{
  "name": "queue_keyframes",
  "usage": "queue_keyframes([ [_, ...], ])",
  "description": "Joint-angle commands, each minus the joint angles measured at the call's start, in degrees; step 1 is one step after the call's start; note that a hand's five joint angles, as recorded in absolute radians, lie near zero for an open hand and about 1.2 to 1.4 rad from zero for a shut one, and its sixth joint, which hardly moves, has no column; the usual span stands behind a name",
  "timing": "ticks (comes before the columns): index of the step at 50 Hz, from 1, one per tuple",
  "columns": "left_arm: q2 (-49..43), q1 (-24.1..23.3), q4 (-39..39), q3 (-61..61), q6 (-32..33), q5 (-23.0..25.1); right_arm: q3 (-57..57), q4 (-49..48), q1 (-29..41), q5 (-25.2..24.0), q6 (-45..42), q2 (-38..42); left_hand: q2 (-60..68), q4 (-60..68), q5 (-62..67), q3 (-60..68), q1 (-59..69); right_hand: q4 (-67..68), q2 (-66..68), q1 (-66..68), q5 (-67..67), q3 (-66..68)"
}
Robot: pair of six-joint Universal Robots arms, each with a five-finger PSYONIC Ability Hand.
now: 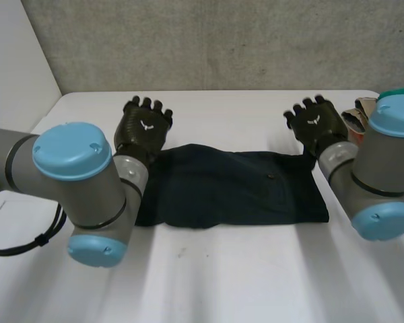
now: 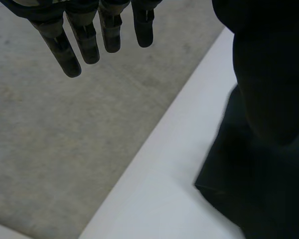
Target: Fold the laundry.
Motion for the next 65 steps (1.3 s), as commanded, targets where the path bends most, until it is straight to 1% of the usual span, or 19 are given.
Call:
queue_keyframes([
  [1,-1.1,1.4,-0.5,-2.7,-3.0,5.0,6.4,13.2,-0.8,-1.4,5.2,-3.3,-0.3,0.0,-1.3,-0.7,0.7,3.7,3.7,2.7,3.5,3.8],
  [6,-3.7,2.5,-1.3,-3.1,-5.5,4.9,12.2,9.8,-2.9,-3.8,12.9,-3.3,0.1,0.3,-0.9,-0.3,1.0,8.6,8.5,7.5,8.3,8.7],
  [15,-3.6,2.0,-1.6,-3.9,-9.1,4.8,14.3,2.5,-3.6,-5.9,14.2,-0.3,0.1,0.3,-0.9,-0.3,1.0,17.4,17.3,16.3,17.1,17.4],
  [18,-3.4,2.0,-1.6,-4.1,-9.2,4.7,12.8,2.0,-3.8,-4.8,13.9,3.0,-0.1,0.2,-1.1,-0.5,0.9,46.4,46.3,45.3,46.1,46.4],
  [19,-3.2,2.0,-1.6,-4.4,-9.2,4.7,12.4,1.8,-4.0,-4.3,13.8,3.2,-0.1,0.2,-1.1,-0.5,0.9,67.6,67.5,66.5,67.3,67.6],
  [21,-2.4,2.2,-1.6,-5.4,-9.1,4.7,12.6,0.5,-5.3,-2.1,13.1,2.7,0.1,0.3,-0.9,-0.3,1.0,67.8,67.7,66.7,67.5,67.8],
  [25,0.7,2.1,-1.6,-6.9,-9.2,4.8,15.6,-4.0,-7.1,0.6,7.7,-3.1,0.1,0.3,-0.9,-0.3,1.0,67.8,67.7,66.7,67.5,67.8],
  [27,2.4,2.1,-1.6,-8.1,-9.2,4.9,17.3,-5.0,-7.8,1.6,-0.2,-7.4,-0.1,0.2,-1.1,-0.5,0.9,67.8,67.7,66.7,67.5,67.8],
  [35,6.8,2.0,-1.6,-11.0,-9.7,4.8,17.4,-8.5,-5.2,0.9,-20.1,-8.7,-0.1,0.2,-1.1,-0.5,0.9,67.8,67.7,66.7,67.5,67.8],
  [41,9.2,2.1,-1.6,-12.8,-11.2,4.7,15.7,-18.6,11.3,-6.6,-23.3,-4.8,-0.1,0.2,-1.1,-0.5,0.9,67.8,67.7,66.7,67.5,67.8],
  [45,11.0,2.6,-1.6,-14.4,-11.7,4.7,16.9,-20.3,17.3,-15.3,-24.6,-1.6,-0.1,0.2,-1.1,-0.5,0.9,67.8,67.7,66.7,67.5,67.8],
  [49,11.8,2.8,-1.5,-14.9,-11.9,4.7,17.5,-20.3,19.4,-21.0,-26.2,0.9,-0.3,0.0,-1.3,-0.7,0.7,67.8,67.7,66.7,67.5,67.8],
  [50,11.9,2.8,-1.5,-15.0,-11.9,4.6,17.6,-20.3,19.5,-21.9,-26.3,1.0,-0.3,0.0,-1.3,-0.7,0.7,66.7,66.6,65.6,66.4,66.7],
  [52,12.4,3.0,-1.4,-15.0,-11.9,4.6,17.8,-20.2,19.7,-23.4,-26.1,0.9,-0.3,0.0,-1.3,-0.7,0.7,48.6,48.5,47.5,48.3,48.6],
  [54,12.5,3.3,-1.2,-15.0,-11.9,4.7,17.9,-20.2,19.5,-23.7,-25.4,0.7,-0.3,0.0,-1.3,-0.7,0.7,23.5,23.5,22.5,23.3,23.6],
  [55,12.7,3.8,-1.1,-14.8,-11.9,4.7,18.3,-20.2,19.4,-23.1,-24.7,0.5,-0.4,-0.2,-1.4,-0.9,0.5,-2.2,-2.3,-3.3,-2.5,-2.2],
  [57,12.8,3.9,-1.0,-14.8,-12.0,4.7,18.6,-20.1,19.1,-22.1,-23.0,-0.6,-0.6,-0.4,-1.6,-1.0,0.4,-2.2,-2.3,-3.3,-2.5,-2.2],
  [60,13.0,4.0,-0.7,-14.3,-12.0,4.8,19.7,-19.9,17.1,-19.6,-13.5,-8.4,-0.6,-0.4,-1.6,-1.0,0.4,-2.2,-2.3,-3.3,-2.5,-2.2],
  [65,13.0,3.4,0.5,-11.8,-13.9,4.8,20.7,-19.1,8.9,-19.7,19.7,-17.8,-0.6,-0.4,-1.6,-1.0,0.4,-2.2,-2.3,-3.3,-2.5,-2.2],
])
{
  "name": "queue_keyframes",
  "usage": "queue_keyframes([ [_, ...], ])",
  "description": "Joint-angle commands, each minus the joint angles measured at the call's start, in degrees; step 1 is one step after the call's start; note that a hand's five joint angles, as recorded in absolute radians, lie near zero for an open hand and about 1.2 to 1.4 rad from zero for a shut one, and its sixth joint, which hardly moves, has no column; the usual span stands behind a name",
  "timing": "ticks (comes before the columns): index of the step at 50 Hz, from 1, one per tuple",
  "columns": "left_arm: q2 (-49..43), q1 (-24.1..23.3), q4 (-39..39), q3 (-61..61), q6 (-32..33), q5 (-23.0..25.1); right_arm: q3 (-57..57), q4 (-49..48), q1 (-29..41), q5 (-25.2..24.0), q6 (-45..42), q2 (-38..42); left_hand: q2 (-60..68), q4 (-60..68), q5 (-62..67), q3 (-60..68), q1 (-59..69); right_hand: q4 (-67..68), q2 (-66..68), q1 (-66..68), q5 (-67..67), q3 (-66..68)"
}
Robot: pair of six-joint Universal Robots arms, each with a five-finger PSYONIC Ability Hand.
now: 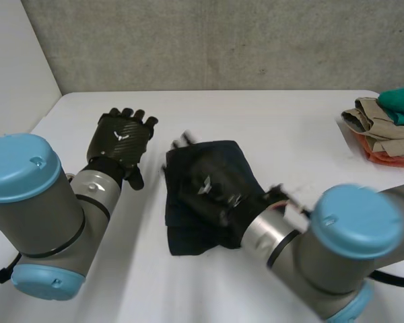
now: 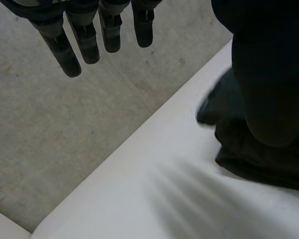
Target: Fold the laundry.
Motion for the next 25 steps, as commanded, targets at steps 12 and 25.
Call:
queue_keyframes([
  [12,-8.6,-8.1,0.8,16.6,-9.5,2.7,-8.0,20.4,-20.3,-1.4,54.0,-11.4,-0.1,0.1,-1.1,-0.5,0.9,-2.1,-2.2,-3.1,-2.5,-2.1],
  [25,-28.1,-10.5,-23.0,37.5,-9.9,-2.8,-36.2,41.5,-20.1,-2.6,48.5,14.4,-0.4,-0.2,-1.4,-0.9,0.5,-2.1,-2.2,-3.1,-2.5,-2.1],
])
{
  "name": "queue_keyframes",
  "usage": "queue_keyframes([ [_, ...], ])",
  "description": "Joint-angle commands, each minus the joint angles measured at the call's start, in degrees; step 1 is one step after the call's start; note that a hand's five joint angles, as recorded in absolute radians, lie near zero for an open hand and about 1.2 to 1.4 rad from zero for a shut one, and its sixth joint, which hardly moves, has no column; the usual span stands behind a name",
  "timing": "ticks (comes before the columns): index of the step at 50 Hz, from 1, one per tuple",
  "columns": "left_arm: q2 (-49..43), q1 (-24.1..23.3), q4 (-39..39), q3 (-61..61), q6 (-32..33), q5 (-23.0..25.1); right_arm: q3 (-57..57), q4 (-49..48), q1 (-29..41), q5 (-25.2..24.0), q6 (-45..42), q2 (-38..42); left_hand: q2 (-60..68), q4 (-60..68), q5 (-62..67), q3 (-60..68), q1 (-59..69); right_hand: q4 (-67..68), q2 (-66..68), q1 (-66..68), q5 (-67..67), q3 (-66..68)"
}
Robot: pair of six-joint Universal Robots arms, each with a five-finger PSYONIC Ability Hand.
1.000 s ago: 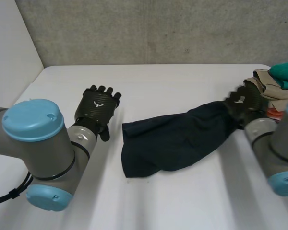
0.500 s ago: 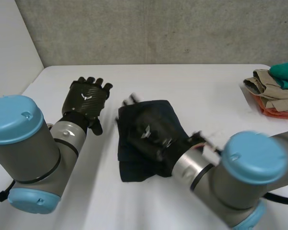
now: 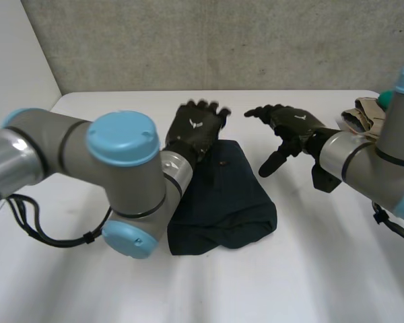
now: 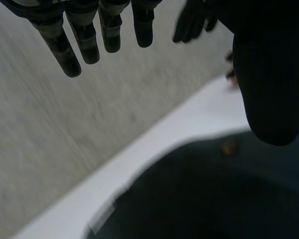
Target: Fold the laundry.
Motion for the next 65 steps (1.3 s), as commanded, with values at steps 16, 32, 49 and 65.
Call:
queue_keyframes([
  [16,-5.9,-0.5,-17.5,1.2,1.2,-11.9,-10.9,7.9,4.9,1.9,-17.4,17.8,-0.4,-0.2,-1.4,-0.9,0.5,-2.1,-2.2,-3.1,-2.5,-2.1],
  [32,-6.3,-0.7,-17.0,-1.7,4.0,-12.3,-7.9,4.2,7.2,7.3,-27.8,16.3,0.6,0.8,-0.4,0.2,1.5,-2.1,-2.2,-3.1,-2.5,-2.1],
  [49,15.0,-1.3,-11.7,-8.7,3.7,-5.2,17.3,-15.7,7.3,12.5,-27.5,-8.3,-0.3,0.0,-1.3,-0.7,0.7,-2.1,-2.2,-3.1,-2.5,-2.1],
  [65,20.3,5.2,-12.4,-13.7,-7.4,16.4,42.7,-39.3,12.5,9.4,-23.8,-8.7,0.6,0.8,-0.4,0.2,1.5,-2.1,-2.2,-3.1,-2.5,-2.1],
])
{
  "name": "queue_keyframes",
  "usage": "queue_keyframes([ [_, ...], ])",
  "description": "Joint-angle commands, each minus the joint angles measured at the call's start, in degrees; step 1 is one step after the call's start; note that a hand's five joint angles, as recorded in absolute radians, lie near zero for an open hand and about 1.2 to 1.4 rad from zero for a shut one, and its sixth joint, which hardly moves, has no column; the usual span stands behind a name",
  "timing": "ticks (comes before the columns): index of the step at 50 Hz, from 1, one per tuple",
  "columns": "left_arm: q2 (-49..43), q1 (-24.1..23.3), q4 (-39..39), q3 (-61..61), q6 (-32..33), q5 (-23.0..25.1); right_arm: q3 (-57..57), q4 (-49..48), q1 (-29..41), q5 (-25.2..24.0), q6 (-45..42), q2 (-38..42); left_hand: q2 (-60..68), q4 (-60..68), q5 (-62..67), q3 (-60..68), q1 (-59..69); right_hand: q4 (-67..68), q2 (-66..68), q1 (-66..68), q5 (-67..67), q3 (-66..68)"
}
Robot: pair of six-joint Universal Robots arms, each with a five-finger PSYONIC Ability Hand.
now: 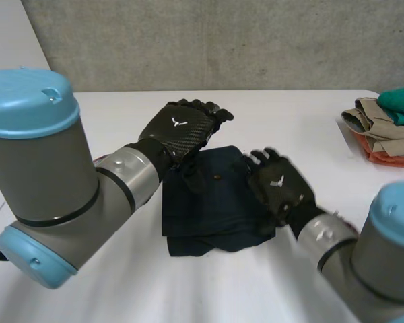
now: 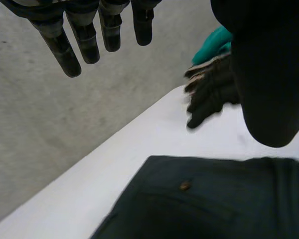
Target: Fold the laundry.
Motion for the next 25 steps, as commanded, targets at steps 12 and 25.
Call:
queue_keyframes([
  [12,-0.6,2.3,-0.1,-1.1,-6.1,5.6,0.6,-19.4,5.5,-1.8,-2.3,16.7,0.9,0.8,-0.4,0.2,1.9,-2.1,0.9,0.9,-2.5,-2.1],
  [25,-0.6,2.3,0.0,-1.4,-6.1,5.7,-9.1,-19.5,5.5,-1.1,-5.1,22.5,0.9,0.8,-0.4,0.2,1.9,4.3,7.3,7.3,4.0,4.4],
])
